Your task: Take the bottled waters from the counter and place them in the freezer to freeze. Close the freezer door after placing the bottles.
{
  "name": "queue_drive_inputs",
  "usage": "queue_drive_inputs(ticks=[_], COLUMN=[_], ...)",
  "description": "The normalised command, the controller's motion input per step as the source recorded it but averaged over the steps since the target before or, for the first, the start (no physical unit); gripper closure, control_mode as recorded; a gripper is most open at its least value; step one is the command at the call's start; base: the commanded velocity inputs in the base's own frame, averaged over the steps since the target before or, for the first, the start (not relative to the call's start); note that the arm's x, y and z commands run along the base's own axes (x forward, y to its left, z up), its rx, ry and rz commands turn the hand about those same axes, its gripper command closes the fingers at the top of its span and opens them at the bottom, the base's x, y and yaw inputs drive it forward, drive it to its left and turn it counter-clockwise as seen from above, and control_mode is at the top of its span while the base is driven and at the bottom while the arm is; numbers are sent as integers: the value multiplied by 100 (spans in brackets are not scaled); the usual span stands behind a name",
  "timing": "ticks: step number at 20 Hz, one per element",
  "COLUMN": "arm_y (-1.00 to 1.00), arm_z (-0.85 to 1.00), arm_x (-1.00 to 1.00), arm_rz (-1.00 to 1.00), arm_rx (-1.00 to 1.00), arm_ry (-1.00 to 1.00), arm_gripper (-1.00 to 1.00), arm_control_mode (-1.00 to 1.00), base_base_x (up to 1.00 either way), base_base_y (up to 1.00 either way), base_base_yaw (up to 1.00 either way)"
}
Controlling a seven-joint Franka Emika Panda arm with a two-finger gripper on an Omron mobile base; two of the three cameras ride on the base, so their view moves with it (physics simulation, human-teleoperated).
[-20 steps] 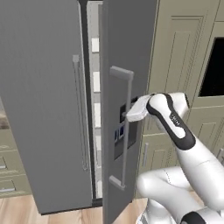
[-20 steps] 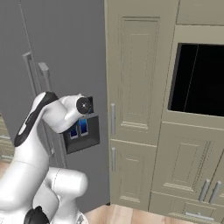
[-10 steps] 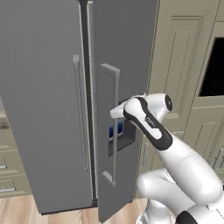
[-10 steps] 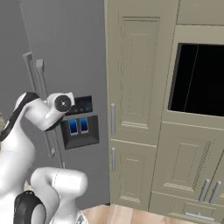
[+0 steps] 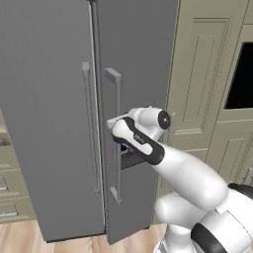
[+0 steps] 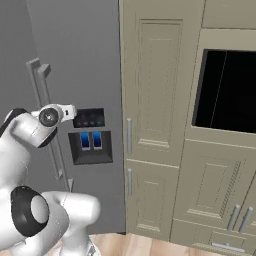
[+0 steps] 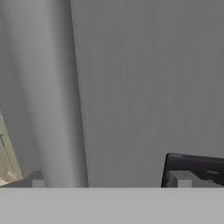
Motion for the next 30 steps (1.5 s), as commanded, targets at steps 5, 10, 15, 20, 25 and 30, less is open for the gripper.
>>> queue_drive_inputs(ticks=[5,10,15,20,25,30], arm_y=[21,29,23,11,0,0], arm_z=[34,31,21,29,23,6], arm_x=[29,28,27,28,35,37], arm_rz=[-19,-21,-18,-13,-6,-1], arm_rx=[-8,-9,-7,-3,0,0], arm_ry=[8,7,8,11,12,3], arm_gripper=[-100,-100,-100,-100,-100,-100], arm_control_mode=[-100,-100,-100,-100,-100,-100], base_base_x=[0,0,0,0,0,0], base_base_y=[0,0,0,0,0,0], base_base_yaw=[0,0,0,0,0,0])
